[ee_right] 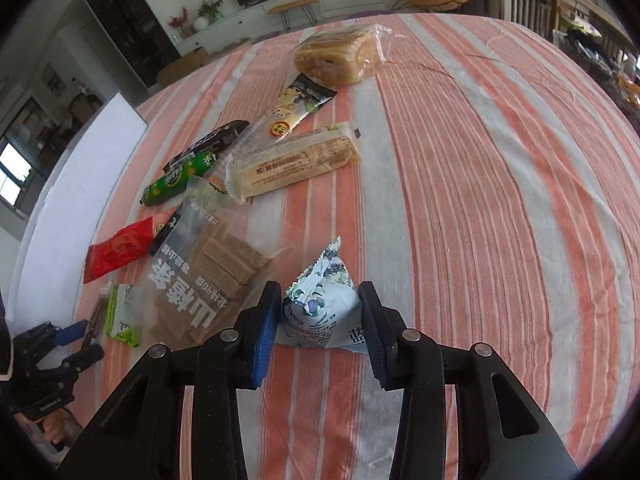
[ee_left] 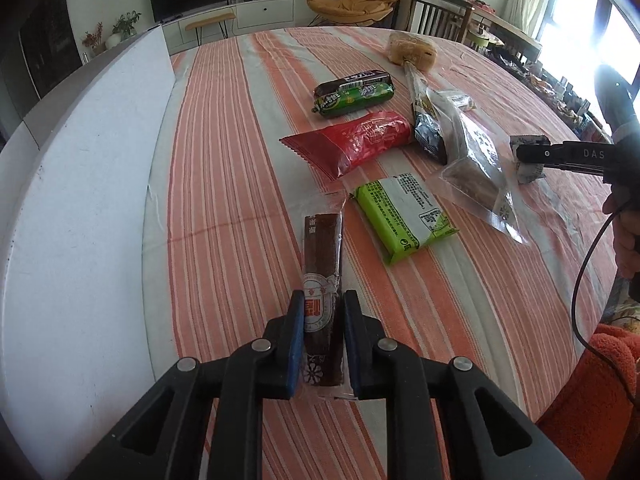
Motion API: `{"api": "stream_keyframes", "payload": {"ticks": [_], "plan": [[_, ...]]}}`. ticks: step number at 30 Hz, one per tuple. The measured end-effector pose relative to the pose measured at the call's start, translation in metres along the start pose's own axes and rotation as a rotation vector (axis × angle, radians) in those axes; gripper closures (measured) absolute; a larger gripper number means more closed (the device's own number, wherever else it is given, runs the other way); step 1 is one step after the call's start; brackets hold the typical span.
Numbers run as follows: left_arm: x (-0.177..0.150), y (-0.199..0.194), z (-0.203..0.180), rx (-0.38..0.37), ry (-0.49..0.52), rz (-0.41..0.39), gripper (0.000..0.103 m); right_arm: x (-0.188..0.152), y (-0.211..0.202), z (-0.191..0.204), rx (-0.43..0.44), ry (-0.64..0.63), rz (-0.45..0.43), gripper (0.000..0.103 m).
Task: Organize snacks
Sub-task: 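Carry both snacks into the cardboard box and open both tools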
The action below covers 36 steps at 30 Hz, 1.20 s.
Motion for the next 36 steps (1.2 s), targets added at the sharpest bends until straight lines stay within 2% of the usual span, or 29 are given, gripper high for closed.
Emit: {"api": "stream_keyframes", "payload": {"ticks": [2, 5, 9, 13, 16, 18, 20, 22, 24, 28, 31, 32, 34, 36], "plan": [[-0.003, -0.006, 0.003, -0.056, -0.036, -0.028, 0.086, -0.006, -0.017, -0.002, 0.014, 0.026, -0.026, 0.067], [-0.005, -0.026, -0.001, -0.094, -0.048, -0.084, 0.086, -0.016, -0.047, -0.001, 0.067, 0.070, -0.075, 0.067], [-0.003, -0.073, -0.001, -0.201, -0.094, -0.164, 0.087, -0.027, -0.083, 0.012, 0.161, 0.128, -0.115, 0.067], [-0.006, -0.143, 0.015, -0.278, -0.144, -0.281, 0.087, -0.037, -0.109, 0.063, 0.292, 0.117, -0.135, 0.067], [-0.014, -0.196, 0.038, -0.284, -0.181, -0.361, 0.086, -0.049, -0.120, 0.119, 0.447, 0.096, -0.132, 0.067], [-0.022, -0.229, 0.059, -0.257, -0.214, -0.408, 0.086, -0.058, -0.122, 0.159, 0.548, 0.083, -0.110, 0.067], [-0.032, -0.255, 0.081, -0.198, -0.244, -0.443, 0.086, -0.064, -0.119, 0.199, 0.630, 0.060, -0.078, 0.067], [-0.043, -0.272, 0.108, -0.111, -0.288, -0.464, 0.086, -0.069, -0.112, 0.244, 0.698, 0.019, -0.024, 0.067], [-0.055, -0.274, 0.138, 0.008, -0.340, -0.456, 0.086, -0.074, -0.102, 0.286, 0.735, -0.031, 0.026, 0.067], [-0.083, -0.239, 0.200, 0.161, -0.474, -0.374, 0.086, -0.084, -0.065, 0.351, 0.741, -0.104, 0.097, 0.067], [-0.101, -0.202, 0.225, 0.258, -0.513, -0.284, 0.086, -0.095, -0.027, 0.380, 0.679, -0.151, 0.153, 0.065], [-0.106, -0.189, 0.230, 0.282, -0.520, -0.245, 0.085, -0.099, -0.014, 0.384, 0.633, -0.172, 0.174, 0.058], [-0.115, -0.165, 0.235, 0.285, -0.520, -0.188, 0.068, -0.105, 0.007, 0.383, 0.507, -0.214, 0.184, 0.044], [-0.117, -0.151, 0.231, 0.275, -0.520, -0.161, 0.024, -0.108, 0.014, 0.366, 0.426, -0.233, 0.148, 0.042]]}}
Point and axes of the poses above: each gripper's, at about its wrist camera, not at the fingertips, and y roughly the way its jaws point, z to its left, x to its top, the point moved 1 cm from there along y, roughly the way its jaws point, and after that the axes turned 10 degrees about y, right-handed, at the moved point
